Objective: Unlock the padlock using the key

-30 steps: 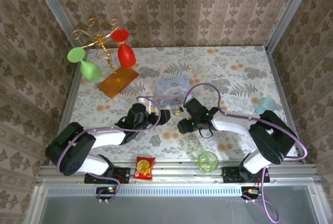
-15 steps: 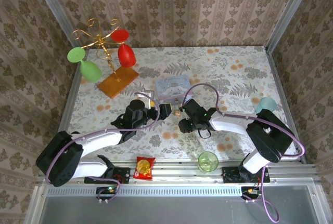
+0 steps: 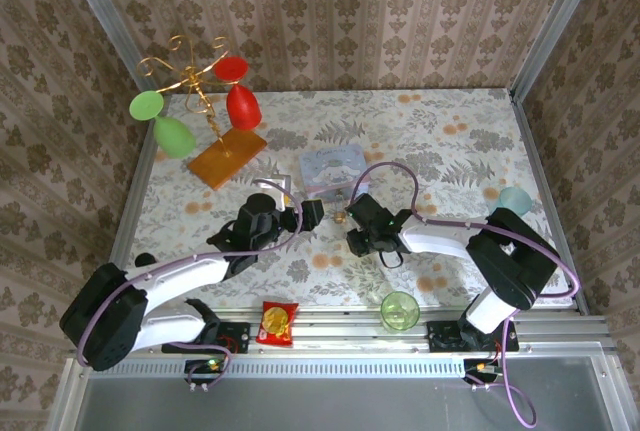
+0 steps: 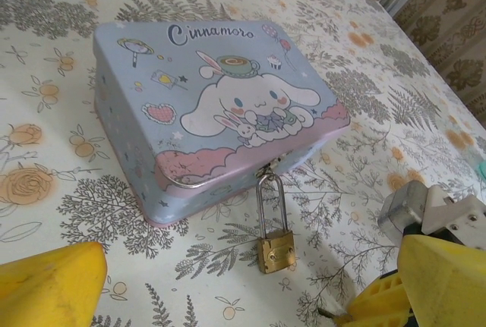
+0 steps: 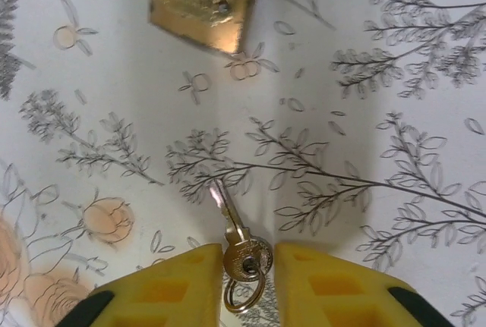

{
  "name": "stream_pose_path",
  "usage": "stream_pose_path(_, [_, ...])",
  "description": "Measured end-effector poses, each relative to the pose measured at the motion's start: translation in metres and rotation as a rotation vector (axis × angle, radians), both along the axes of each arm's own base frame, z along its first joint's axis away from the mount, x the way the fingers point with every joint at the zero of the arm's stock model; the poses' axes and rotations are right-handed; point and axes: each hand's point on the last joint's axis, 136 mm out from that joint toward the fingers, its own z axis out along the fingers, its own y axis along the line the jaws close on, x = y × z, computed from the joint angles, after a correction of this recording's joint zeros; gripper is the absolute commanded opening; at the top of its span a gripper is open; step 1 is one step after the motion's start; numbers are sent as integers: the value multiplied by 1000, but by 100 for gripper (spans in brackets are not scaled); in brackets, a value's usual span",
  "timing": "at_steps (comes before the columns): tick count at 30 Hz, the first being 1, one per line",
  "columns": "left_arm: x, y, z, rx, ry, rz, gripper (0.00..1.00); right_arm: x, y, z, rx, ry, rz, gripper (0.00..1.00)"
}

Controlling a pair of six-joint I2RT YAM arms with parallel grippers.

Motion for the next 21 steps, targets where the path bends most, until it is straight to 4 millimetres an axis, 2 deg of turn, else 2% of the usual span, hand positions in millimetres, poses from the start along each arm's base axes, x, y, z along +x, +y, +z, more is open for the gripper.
stream_pose_path(3, [0, 2, 1, 3, -2, 8, 99, 2, 2, 1, 13, -12, -11, 6])
stream_pose_path(7, [-1, 4, -4, -11, 16, 22, 98, 6, 9, 2, 63, -30, -16, 2])
stream_pose_path(9, [-3, 6, -9, -59, 46, 46, 94, 6, 12, 3, 84, -25, -16, 0])
stream_pose_path(13, [-18, 8, -16, -195, 112, 85, 91, 3, 14, 7, 140, 6, -22, 0])
stream_pose_path(15, [-28, 3, -10, -262, 122, 84, 92, 2, 14, 18, 188, 13, -34, 0])
stream_pose_path(18, [-35, -7, 9, -369, 115, 73, 95, 6, 17, 44, 296, -6, -68, 0])
stream_pose_path(21, [-34, -12, 28, -495, 119, 81, 91, 14, 26, 74, 432, -34, -111, 0])
